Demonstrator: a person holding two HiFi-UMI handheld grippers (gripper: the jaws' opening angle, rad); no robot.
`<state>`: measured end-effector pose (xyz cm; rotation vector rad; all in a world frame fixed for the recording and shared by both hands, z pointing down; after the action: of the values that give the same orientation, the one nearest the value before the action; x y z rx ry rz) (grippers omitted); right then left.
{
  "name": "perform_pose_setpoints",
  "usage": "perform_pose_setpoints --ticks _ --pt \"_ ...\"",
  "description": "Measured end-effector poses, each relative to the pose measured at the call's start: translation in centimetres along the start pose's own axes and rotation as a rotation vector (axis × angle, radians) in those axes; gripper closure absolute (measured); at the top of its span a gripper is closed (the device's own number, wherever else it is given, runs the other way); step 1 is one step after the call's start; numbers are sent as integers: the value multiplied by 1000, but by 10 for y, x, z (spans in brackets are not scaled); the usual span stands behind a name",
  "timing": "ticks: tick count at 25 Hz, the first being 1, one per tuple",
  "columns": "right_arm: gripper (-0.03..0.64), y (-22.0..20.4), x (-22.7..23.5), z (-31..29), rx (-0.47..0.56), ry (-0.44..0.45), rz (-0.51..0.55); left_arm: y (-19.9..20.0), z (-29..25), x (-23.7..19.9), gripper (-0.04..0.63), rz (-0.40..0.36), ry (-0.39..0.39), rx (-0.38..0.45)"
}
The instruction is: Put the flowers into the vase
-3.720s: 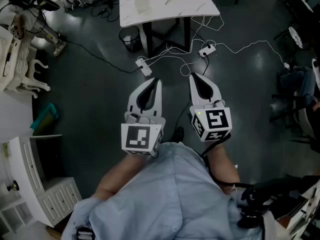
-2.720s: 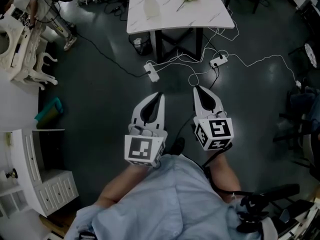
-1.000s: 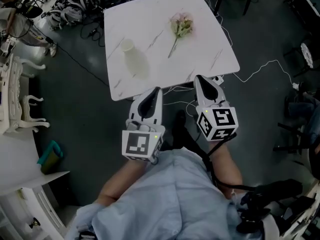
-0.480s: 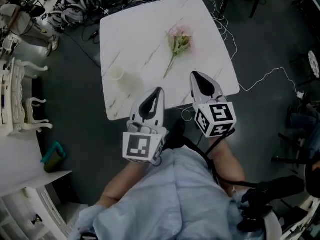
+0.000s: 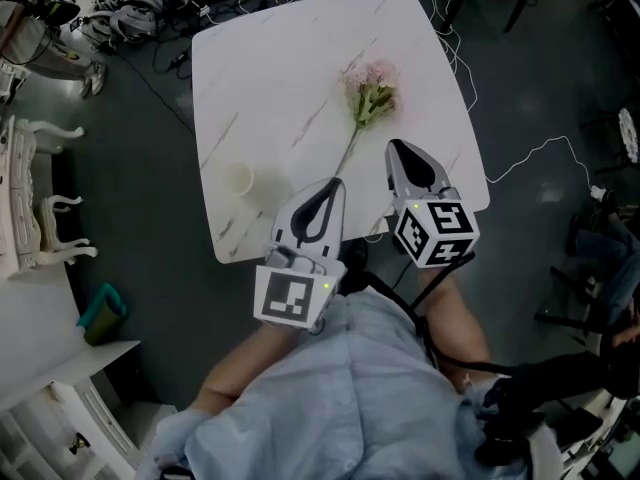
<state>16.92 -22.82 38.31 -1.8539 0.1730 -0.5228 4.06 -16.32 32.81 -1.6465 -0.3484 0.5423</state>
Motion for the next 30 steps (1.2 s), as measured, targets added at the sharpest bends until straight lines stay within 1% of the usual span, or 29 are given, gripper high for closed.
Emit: perform_pose_setpoints --ticks 5,7,9,11,14,18,20,22,25,28,30 --pt "567 -17 17 -44 -66 -40 -69 -12 -29 -17 589 27 -75 -41" --pt "526 -26 28 -61 -98 -66 -103 -20 -38 -21 589 14 -113 -66" --pt "489 -38 38 -77 -132 -91 -153 -29 -45 -23 591 -16 -163 -104" --pt "462 -50 48 -92 -166 -110 -212 -39 -51 -25 590 -18 -197 -139" --pt "445 -66 61 -113 -215 -132 -282 -50 -60 -34 589 11 -213 -170" --pt "416 -90 75 -141 -295 -157 -353 -64 -70 -50 591 44 -198 -203" --pt "414 -102 79 -150 -335 -171 -374 -69 -74 -57 591 56 -187 -215" --pt "414 -111 81 -155 -370 -180 -374 -71 -75 -61 591 62 -174 -221" --pt "420 -114 79 -162 -407 -169 -312 -73 -75 -66 589 67 -155 -228" --pt "488 -116 74 -166 -429 -136 -244 -75 -72 -66 591 71 -134 -228" --pt "520 -115 72 -164 -416 -118 -255 -74 -68 -64 589 70 -123 -226"
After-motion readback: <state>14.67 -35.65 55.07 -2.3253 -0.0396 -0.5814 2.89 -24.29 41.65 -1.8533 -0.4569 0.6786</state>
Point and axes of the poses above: the fingertips, and each gripper's own axes: z backward along the fingers, x to its right, y out of its top, the point moved 4 cm from there along z, backward along the fingers, and after that the axes turned 5 degrees about x, right-handed, at the moved point
